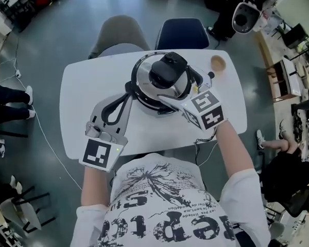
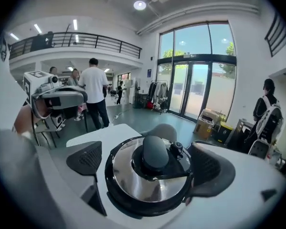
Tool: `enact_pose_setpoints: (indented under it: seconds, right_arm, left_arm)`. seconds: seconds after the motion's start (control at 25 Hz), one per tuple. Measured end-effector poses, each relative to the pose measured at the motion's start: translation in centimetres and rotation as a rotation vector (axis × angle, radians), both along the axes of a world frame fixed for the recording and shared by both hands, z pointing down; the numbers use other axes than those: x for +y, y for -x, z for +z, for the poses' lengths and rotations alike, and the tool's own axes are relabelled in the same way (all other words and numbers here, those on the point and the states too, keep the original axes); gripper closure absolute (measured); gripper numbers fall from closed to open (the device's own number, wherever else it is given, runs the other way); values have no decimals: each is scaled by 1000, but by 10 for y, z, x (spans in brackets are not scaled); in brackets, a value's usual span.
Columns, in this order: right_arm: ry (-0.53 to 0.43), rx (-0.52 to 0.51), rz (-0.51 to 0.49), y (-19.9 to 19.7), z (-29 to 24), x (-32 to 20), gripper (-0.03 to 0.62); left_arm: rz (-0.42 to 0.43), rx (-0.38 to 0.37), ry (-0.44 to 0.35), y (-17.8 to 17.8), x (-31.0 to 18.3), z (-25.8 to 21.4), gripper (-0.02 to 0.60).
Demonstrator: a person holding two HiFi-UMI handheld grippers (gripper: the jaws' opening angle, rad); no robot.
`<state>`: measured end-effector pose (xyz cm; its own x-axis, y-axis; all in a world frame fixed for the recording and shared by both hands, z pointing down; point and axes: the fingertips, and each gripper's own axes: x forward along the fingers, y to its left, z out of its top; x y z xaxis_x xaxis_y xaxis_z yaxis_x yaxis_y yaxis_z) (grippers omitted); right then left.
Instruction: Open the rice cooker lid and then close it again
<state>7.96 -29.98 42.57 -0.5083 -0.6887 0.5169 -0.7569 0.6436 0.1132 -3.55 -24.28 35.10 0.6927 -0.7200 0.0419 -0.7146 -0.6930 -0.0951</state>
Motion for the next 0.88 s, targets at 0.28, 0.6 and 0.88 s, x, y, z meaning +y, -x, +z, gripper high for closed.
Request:
enact_pose_setpoints:
  seconds: [0.28,0.6,0.88]
  right_arm:
    - [249,163,-80,22,30,-60,19]
    - [468,327,-54,25,60,-90,184]
    - [586,344,-48,27,66,-88,290]
  left_arm:
    - [31,24,-22,12,-59,-12,569]
    - [53,36,-18,21,-89,-3,569]
    - [60,48,-17,22,-87,-5,569]
